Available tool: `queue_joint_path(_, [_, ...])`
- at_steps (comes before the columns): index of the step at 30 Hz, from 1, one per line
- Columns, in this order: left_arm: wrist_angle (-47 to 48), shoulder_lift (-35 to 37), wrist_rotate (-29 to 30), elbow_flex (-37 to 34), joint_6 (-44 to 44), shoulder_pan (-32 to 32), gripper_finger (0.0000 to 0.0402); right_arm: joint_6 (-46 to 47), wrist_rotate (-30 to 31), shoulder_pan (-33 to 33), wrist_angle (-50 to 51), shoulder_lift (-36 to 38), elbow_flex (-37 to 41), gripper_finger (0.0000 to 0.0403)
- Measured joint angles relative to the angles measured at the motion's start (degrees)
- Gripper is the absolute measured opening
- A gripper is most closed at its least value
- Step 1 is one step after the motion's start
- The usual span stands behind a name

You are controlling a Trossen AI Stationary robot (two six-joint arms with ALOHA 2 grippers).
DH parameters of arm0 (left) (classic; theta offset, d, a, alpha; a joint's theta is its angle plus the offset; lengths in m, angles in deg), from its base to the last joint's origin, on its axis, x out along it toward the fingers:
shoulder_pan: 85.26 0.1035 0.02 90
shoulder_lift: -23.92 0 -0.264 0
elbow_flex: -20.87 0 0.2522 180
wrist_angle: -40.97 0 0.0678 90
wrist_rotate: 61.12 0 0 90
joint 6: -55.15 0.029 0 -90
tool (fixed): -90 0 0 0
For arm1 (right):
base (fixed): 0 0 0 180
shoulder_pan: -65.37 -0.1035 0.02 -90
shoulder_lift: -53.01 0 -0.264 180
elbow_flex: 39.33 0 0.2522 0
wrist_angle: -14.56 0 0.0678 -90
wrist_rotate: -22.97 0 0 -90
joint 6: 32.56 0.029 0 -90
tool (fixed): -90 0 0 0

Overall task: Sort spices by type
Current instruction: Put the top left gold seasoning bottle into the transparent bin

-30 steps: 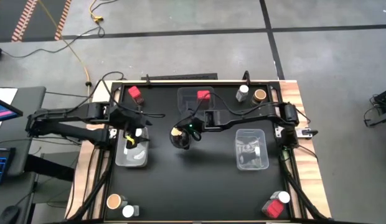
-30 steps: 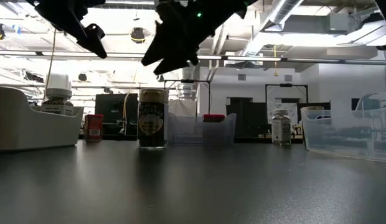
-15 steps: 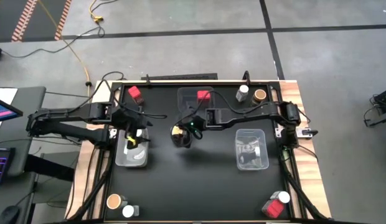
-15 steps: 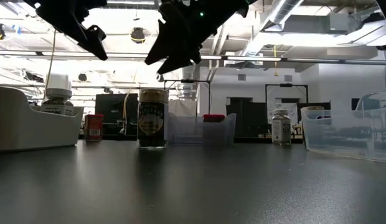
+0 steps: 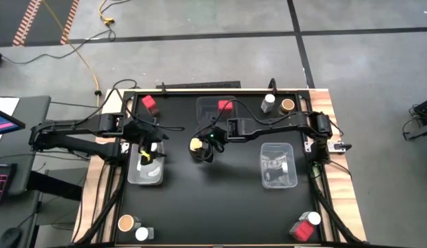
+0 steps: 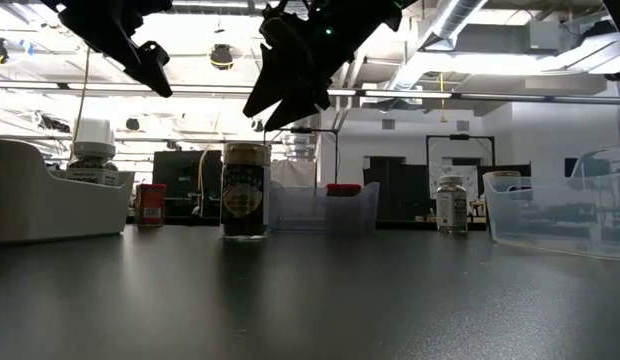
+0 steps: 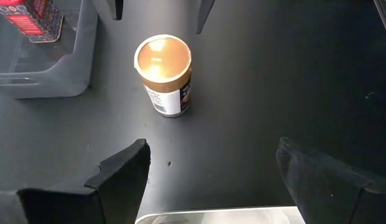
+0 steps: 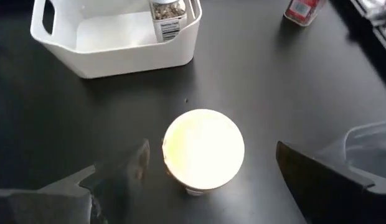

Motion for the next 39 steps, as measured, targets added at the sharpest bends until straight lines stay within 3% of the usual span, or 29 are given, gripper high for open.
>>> queue_joint_path(10, [-0.01, 0.00, 0.00, 0.00, -0.46, 0.00, 0.0333, -7.25, -3.24, 0.33, -0.50, -1.35, 0.42, 0.0382])
queue_joint_path(21, [-0.01, 0.00, 1.40, 0.00, -0.46, 0.00, 0.0333, -7.33, -6.67, 2.27, -1.36, -1.24, 0.31, 0.0382])
queue_joint_path(33, [0.43, 0.00, 1.55, 0.00, -0.76, 0.00, 0.0333, -6.34, -7.61, 2.61, -9.07, -4.55, 0.15, 0.0381])
queue_joint_path(39, [0.63, 0.00, 1.55, 0.00, -0.87, 0.00, 0.0333, -6.28, -7.65, 2.71, -7.37, -5.15, 0.37, 0.0381])
